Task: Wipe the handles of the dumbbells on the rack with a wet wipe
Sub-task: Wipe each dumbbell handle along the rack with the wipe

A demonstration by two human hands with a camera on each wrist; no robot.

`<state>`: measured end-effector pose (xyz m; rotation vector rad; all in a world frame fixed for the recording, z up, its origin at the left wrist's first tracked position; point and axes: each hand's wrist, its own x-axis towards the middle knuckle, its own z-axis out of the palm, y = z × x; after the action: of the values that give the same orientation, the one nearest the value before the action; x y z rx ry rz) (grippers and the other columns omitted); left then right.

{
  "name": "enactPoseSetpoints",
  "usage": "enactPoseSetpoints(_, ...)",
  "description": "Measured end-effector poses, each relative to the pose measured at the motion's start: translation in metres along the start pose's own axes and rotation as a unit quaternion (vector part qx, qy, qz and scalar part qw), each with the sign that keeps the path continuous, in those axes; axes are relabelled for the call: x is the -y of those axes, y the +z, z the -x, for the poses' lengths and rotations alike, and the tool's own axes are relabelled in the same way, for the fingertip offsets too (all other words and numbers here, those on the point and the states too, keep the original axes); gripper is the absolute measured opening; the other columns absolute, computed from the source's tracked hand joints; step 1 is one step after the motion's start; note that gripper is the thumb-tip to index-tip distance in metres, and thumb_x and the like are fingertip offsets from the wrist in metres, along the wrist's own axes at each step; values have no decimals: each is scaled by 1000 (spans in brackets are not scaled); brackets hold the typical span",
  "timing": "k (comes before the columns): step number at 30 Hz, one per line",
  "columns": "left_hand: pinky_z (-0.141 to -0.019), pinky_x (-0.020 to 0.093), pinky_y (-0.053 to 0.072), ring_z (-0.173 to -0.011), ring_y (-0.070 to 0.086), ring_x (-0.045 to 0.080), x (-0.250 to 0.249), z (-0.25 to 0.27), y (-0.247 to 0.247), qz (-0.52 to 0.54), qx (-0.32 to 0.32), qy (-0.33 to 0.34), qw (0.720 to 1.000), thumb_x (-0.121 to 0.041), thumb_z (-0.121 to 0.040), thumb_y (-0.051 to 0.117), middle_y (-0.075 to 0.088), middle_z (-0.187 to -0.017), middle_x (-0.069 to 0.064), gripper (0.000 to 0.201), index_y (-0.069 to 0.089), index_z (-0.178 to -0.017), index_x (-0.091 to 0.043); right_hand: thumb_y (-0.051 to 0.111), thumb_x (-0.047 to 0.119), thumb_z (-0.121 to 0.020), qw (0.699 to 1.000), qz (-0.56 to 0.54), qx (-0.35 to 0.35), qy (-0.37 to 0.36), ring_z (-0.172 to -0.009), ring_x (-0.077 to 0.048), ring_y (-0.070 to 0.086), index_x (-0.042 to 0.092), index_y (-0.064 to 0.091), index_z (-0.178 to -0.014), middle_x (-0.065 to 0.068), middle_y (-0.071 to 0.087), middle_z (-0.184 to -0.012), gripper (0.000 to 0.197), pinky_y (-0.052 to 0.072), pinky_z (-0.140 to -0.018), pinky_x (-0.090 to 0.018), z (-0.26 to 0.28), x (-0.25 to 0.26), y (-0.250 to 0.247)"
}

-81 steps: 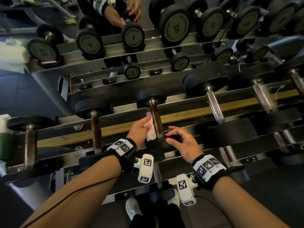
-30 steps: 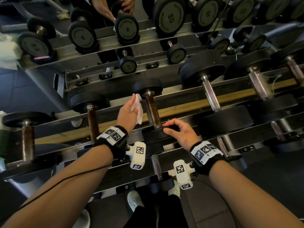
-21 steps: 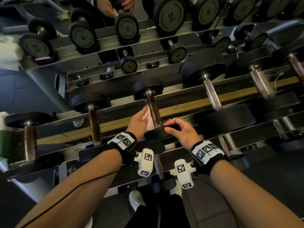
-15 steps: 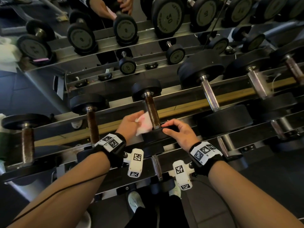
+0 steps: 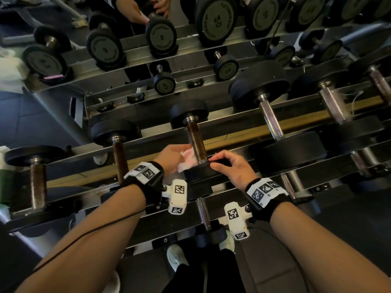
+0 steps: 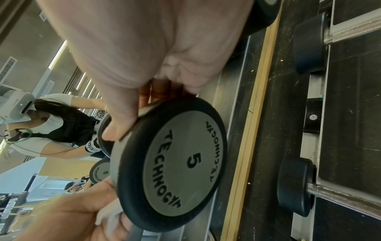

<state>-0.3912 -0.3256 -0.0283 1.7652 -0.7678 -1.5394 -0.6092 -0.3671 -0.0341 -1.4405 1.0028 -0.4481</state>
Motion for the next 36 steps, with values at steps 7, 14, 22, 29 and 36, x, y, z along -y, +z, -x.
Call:
enactPoseSetpoints(7, -103, 45, 49, -120, 58, 24, -18, -17, -13, 151, -123, 41, 980, -6, -101, 46, 54, -139, 7, 48, 47, -145, -25, 72, 25, -87, 1000, 7, 0, 11, -98, -6, 66, 30, 70, -99, 9, 70, -102, 13, 49, -89, -29, 1, 0, -1)
enactPoseSetpoints(14, -90, 27, 53, -115, 60, 8, -1, -3, 18, 67, -60, 93, 992, 1, -101, 38, 57, -136, -1, 56, 45, -146, -33, 71, 21, -87, 1000, 8, 0, 13, -92, -2, 66, 26, 70, -100, 9, 71, -98, 14, 48, -73, -10, -1, 1, -1)
enactPoseSetpoints(22, -77, 25, 56, -101, 68, 5, 11, 8, 8, 99, 17, 32, 994, 6, -96, 42, 71, -107, -14, 66, 68, -98, -55, 71, 21, -88, 1000, 15, 3, 27, -96, -13, 68, 25, 69, -100, 2, 71, -101, 13, 54, -86, -31, 1, 10, 0)
enactPoseSetpoints(29, -77, 34, 59, -104, 70, 21, 4, 24, 13, 159, -17, 52, 986, -11, -98, 53, 63, -127, 3, 41, 69, -114, -45, 67, 24, -91, 994, 94, 27, 53, -101, -15, 64, 26, 67, -105, 3, 68, -105, 15, 52, -96, -42, 7, 33, -3)
enactPoseSetpoints(36, -89, 43, 57, -112, 64, 26, -46, 33, 32, 147, -36, 100, 983, 9, -96, 43, 58, -137, 9, 56, 64, -122, -36, 64, 16, -93, 983, 176, 48, 17, -105, -9, 60, 15, 66, -115, 5, 66, -110, 22, 46, -89, -18, 3, 80, -59)
